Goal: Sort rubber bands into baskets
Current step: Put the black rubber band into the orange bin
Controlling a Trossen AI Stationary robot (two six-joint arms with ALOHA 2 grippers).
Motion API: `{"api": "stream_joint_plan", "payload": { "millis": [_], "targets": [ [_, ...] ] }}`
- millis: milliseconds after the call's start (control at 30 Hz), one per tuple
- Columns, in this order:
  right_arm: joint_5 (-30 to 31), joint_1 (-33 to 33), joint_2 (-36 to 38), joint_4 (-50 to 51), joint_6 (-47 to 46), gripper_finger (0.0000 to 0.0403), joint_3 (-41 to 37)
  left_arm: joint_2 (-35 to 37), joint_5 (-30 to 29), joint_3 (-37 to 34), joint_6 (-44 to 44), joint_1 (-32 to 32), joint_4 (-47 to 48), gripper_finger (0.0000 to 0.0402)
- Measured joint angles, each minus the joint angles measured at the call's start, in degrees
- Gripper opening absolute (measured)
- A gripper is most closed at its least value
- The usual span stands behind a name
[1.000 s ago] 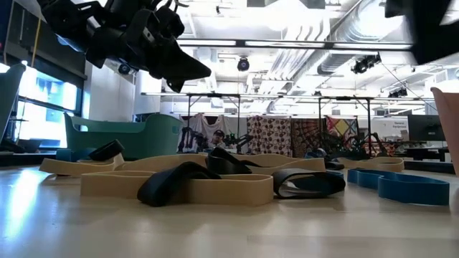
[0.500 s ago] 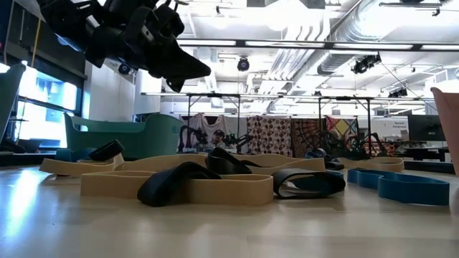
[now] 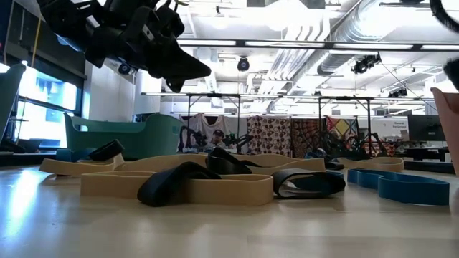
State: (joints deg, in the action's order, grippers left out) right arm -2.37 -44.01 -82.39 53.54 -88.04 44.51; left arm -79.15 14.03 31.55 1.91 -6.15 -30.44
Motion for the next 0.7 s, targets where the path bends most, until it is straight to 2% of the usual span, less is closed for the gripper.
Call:
{"api": "stream_joint_plan", "payload": {
  "millis": [133, 300, 600, 700],
  "targets": [
    [-0.7, 0.0, 0.0, -5.1, 0.5, 0.0000, -3.5, 0.0, -2.8, 0.0, 0.4, 0.0, 0.0, 0.0000],
    [-1.4, 0.0, 0.0, -4.9, 0.7, 0.0014, -2.6, 0.0, -3.0, 0.0, 0.4, 0.0, 0.0, 0.0000],
    [0.4, 0.0, 0.0, 10.7, 1.1, 0.0110, 10.4, 0.0, -3.0, 0.0, 0.4, 0.0, 0.1, 0.0000],
    [3.9, 0.0, 0.0, 16.8, 1.1, 0.0127, 17.0, 0.0, -2.8, 0.0, 0.4, 0.0, 0.1, 0.0000]
  ]
}}
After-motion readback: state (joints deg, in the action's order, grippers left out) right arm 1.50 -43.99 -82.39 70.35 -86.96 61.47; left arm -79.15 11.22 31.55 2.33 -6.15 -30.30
